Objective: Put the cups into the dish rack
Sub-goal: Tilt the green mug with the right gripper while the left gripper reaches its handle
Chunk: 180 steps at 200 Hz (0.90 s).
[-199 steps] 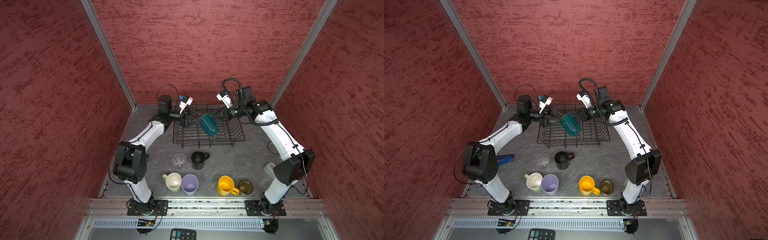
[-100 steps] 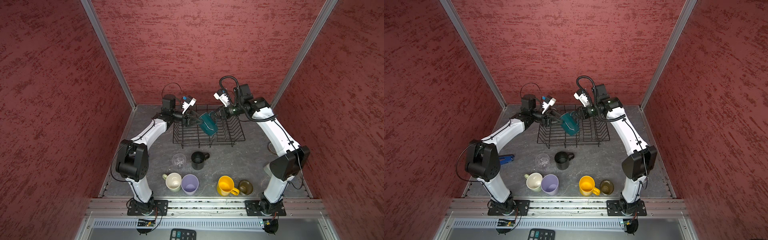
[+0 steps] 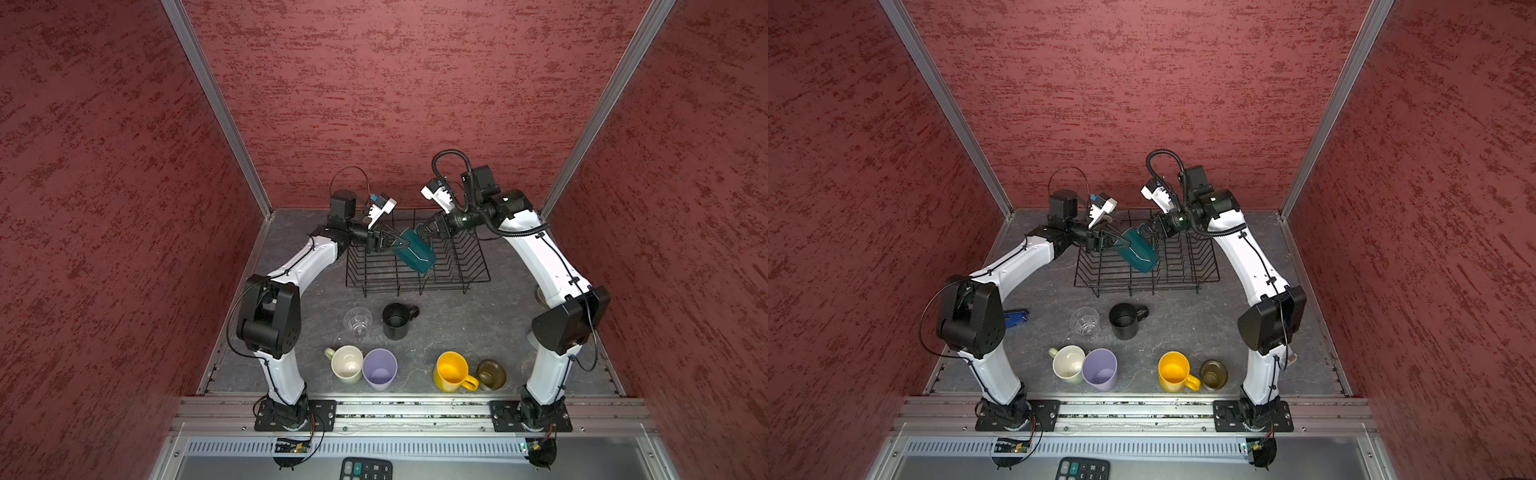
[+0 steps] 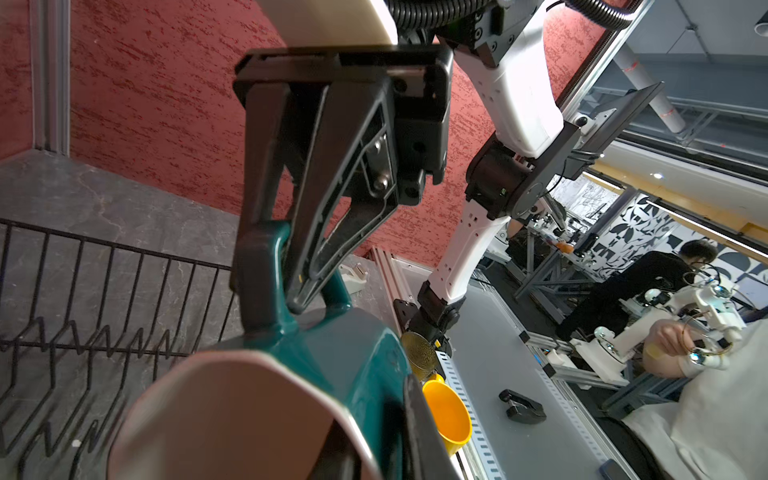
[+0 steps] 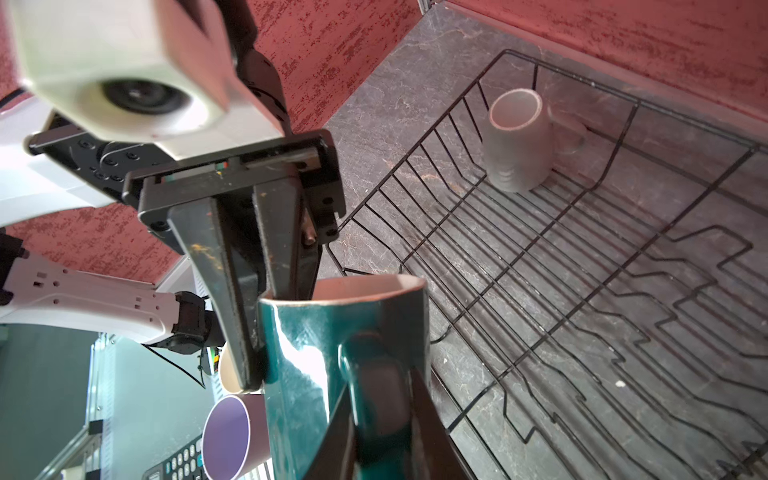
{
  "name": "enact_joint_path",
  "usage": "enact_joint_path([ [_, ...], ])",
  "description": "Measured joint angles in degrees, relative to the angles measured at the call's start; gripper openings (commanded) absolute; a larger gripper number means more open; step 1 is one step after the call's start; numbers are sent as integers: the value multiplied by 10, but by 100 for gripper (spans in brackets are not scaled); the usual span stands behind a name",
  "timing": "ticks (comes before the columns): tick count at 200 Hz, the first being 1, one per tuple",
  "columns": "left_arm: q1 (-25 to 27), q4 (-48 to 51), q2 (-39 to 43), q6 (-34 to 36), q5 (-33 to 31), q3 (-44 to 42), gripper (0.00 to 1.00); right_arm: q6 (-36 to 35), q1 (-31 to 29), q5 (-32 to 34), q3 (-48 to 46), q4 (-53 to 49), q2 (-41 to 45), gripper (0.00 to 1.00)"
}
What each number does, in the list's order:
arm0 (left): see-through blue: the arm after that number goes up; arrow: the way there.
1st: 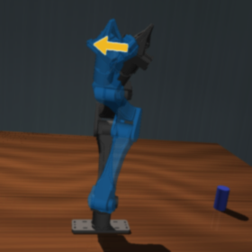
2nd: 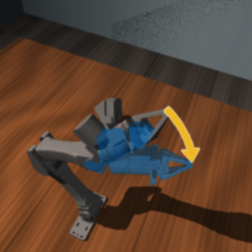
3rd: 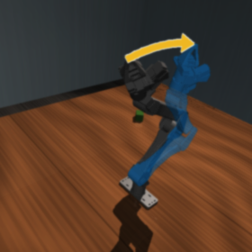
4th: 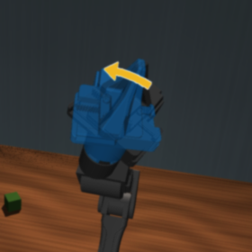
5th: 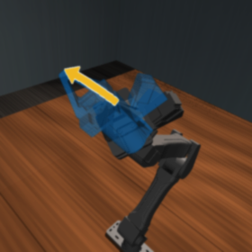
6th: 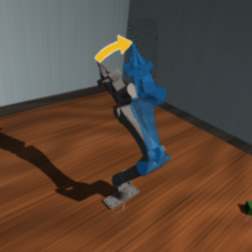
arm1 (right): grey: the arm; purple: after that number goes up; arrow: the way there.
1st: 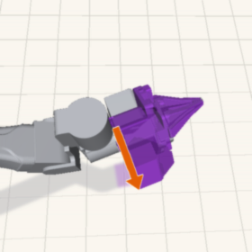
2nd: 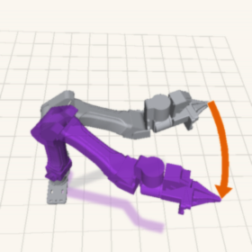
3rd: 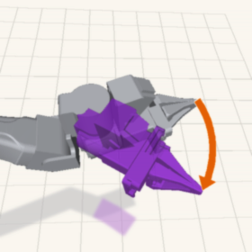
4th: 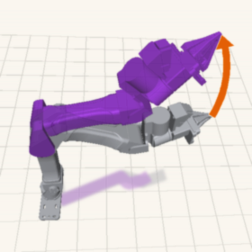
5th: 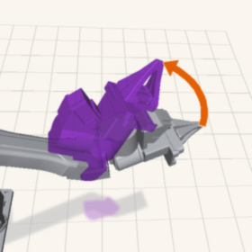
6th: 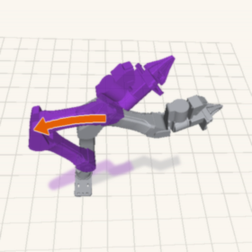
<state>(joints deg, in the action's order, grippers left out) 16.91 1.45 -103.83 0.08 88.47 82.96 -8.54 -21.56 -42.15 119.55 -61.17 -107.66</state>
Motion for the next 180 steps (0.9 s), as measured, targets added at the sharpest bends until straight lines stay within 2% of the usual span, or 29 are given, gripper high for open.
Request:
enact_joint_path([
  [14,0,3,0,-3,2,0,0,-1,0,-1,0,0,0,0],
  [93,-1,-20,5,-45,-2,-4,0,12,-1,-6,0,11,0,0],
  [136,-6,-87,17,-101,-16,-30,0,25,-2,-6,0,25,0,24],
  [151,-6,-115,17,-120,-27,-35,0,46,-2,-5,0,43,0,28],
  [180,-9,-148,17,-152,-52,-43,0,72,-1,-5,0,67,0,43],
])
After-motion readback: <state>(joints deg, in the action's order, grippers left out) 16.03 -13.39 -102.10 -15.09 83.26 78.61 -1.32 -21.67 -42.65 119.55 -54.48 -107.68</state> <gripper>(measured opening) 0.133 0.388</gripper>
